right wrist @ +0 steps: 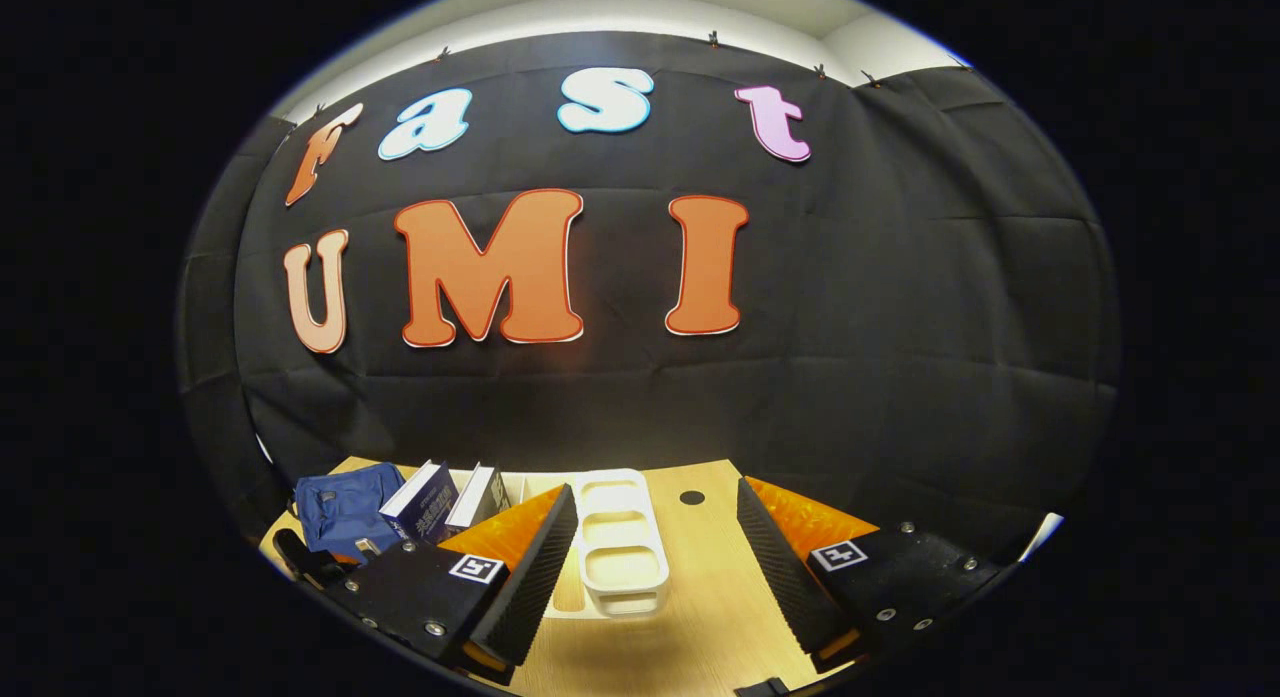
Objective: Open the schoolbag, grab two books from the bookshelf and put them into the schoolbag.
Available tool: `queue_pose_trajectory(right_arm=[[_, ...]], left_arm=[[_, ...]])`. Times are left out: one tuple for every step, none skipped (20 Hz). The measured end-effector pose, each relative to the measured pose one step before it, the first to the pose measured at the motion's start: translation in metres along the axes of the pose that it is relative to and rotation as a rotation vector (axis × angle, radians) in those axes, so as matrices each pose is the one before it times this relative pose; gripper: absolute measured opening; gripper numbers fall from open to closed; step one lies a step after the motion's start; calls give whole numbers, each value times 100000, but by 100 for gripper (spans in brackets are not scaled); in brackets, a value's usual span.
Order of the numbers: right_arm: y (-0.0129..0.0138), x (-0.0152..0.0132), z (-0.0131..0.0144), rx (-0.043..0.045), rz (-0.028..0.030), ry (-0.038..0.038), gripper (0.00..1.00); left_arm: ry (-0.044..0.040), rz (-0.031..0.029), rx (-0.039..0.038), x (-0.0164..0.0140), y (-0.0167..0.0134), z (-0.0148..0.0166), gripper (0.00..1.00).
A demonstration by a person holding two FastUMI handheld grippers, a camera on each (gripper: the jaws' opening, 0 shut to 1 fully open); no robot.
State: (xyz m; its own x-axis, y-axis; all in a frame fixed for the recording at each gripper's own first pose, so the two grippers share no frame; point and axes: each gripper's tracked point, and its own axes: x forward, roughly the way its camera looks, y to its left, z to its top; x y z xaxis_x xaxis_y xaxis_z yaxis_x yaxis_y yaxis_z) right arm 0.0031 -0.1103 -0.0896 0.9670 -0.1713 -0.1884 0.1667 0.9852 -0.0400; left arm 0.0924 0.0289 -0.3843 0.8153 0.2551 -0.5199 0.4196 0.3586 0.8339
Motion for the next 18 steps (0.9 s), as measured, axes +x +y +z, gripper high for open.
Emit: queue_pose_trajectory(right_arm=[[408,69,167,508,1143,-221,95],[382,121,-8,185,1108,-106,95],[472,154,11,185,1422,-55,95],[428,-2,96,398,1089,-219,95],[387,103,138,631,567,-519,95],[494,27,223,1377,745,-389,96],[685,-10,355,2144,829,-864,95],[543,49,546,1852,-242,-1423,95],[534,23,530,1106,-737,-1967,95],[538,-28,674,227,-1510,-2110,96],[452,-42,627,-84,-1170,-2260,96],[711,-178,762,493,-371,-2434,96],[1041,-214,924,883,1240,-3228,95],[1076,-278,1135,2441,946,-4292,95],[872,-84,931,2850,448,-3815,95],[1064,19,672,2242,767,-2650,95],[1222,-42,355,426,1102,-2284,95],[1234,0,308,-1992,1421,-1735,100]], left_arm=[[491,-1624,-37,-243,155,-150,3],[-631,-2446,243,-322,206,300,3],[-723,-2829,-556,-457,295,141,3],[51,-2346,-2169,-459,388,255,3],[555,-2515,-2860,-527,452,-14,2],[927,-3195,-2979,-382,448,142,2],[391,-3843,-2850,-326,465,197,2],[886,-4619,-2319,-87,373,142,3],[560,-4620,-1871,-272,494,262,3],[382,-4334,-1001,-257,624,387,3],[165,-4356,-310,-503,579,172,3],[-464,-4265,-281,-496,736,468,3],[-131,-3857,352,-446,824,316,3],[-284,-3947,274,-286,758,303,3],[223,-3973,-267,-221,556,71,3],[271,-3951,-130,-213,587,144,3],[-46,-2954,751,-344,856,109,3],[-37,-2429,1449,-284,772,135,3]])
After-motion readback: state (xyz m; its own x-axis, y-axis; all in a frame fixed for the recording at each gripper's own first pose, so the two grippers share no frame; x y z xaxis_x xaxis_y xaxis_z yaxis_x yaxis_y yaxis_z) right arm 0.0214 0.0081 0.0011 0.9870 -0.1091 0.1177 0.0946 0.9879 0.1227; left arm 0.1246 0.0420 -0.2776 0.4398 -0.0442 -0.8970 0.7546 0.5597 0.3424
